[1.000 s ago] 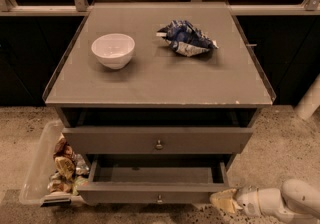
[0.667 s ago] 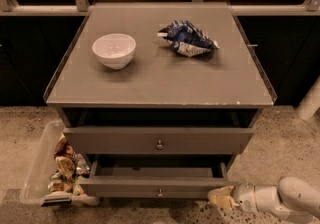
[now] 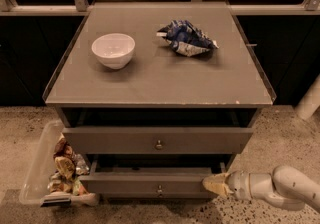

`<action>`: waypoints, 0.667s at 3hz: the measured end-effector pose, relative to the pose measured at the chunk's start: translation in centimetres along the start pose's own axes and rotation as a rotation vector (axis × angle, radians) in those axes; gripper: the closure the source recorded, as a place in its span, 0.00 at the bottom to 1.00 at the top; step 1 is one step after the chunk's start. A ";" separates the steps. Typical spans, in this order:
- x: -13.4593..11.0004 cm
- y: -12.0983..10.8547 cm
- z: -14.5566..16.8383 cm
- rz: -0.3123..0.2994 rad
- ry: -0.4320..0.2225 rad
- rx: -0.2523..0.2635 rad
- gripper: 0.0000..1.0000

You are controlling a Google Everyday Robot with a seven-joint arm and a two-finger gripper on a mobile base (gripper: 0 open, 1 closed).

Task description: Close middle drawer

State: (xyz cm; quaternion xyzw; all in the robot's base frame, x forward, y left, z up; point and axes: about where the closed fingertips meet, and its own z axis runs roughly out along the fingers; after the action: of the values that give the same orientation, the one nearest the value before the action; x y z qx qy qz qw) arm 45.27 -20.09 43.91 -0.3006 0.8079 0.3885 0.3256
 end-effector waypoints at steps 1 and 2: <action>-3.0 -0.8 1.2 -0.059 -0.017 -0.005 1.00; -3.0 -0.8 1.2 -0.059 -0.017 -0.005 1.00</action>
Offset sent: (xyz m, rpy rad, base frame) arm 0.0363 0.0110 0.0163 -0.0104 -0.0665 0.0319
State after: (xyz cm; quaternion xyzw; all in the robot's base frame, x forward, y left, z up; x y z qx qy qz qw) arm 48.09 -18.83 45.27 -0.3218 0.7949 0.3834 0.3430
